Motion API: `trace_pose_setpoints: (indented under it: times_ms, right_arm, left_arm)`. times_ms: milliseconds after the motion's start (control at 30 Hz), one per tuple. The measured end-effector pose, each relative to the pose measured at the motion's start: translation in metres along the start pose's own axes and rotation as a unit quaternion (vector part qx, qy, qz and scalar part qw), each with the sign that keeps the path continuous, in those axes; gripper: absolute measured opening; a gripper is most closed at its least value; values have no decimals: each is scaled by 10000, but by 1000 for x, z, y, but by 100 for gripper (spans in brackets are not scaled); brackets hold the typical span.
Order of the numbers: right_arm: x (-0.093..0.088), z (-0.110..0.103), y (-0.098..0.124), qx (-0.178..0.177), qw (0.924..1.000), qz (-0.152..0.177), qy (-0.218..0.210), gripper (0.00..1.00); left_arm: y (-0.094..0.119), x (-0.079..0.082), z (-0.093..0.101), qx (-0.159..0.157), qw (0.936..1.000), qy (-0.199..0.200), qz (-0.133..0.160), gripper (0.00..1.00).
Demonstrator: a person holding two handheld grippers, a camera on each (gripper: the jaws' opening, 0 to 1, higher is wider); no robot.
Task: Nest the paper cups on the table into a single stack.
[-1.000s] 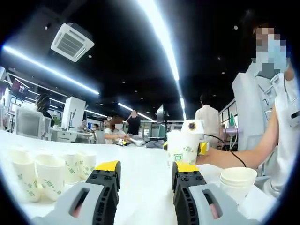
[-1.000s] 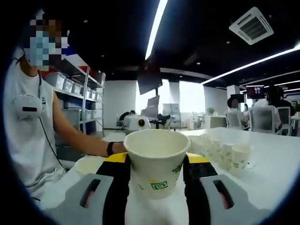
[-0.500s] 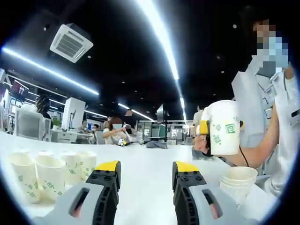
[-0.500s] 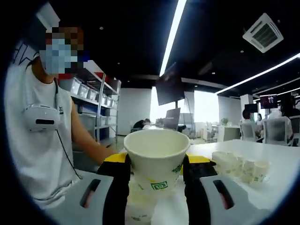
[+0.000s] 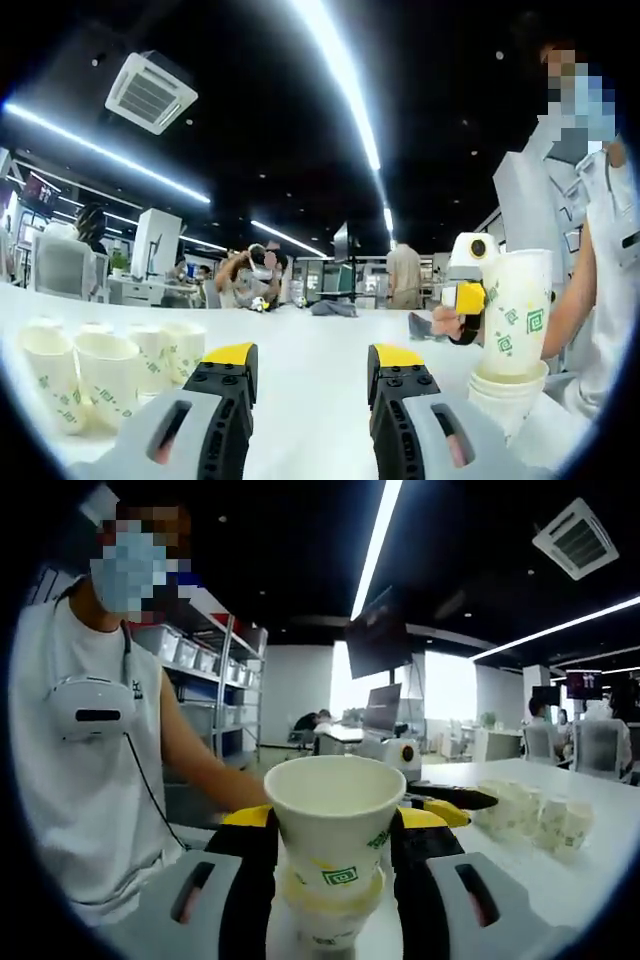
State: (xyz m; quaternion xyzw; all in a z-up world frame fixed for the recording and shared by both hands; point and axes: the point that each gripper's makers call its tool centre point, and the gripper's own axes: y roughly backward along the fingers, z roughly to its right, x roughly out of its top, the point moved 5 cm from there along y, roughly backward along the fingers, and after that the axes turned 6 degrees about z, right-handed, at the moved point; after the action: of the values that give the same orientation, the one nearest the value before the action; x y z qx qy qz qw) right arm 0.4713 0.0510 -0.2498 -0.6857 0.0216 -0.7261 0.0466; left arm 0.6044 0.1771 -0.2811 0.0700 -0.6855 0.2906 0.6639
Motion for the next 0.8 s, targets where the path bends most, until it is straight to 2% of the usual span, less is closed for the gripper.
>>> trace_pose_setpoints:
  times_ms: [367,800]
  right_arm:
    - [-14,-1,-2,-83,9993,-337,172,48]
    - [-20,1,0,-142,9988,-425,176,48]
  left_arm:
    - [0,0,1,-1,10000,-13,2,47]
    - [1,-1,1,-1,10000,-6,-7,47]
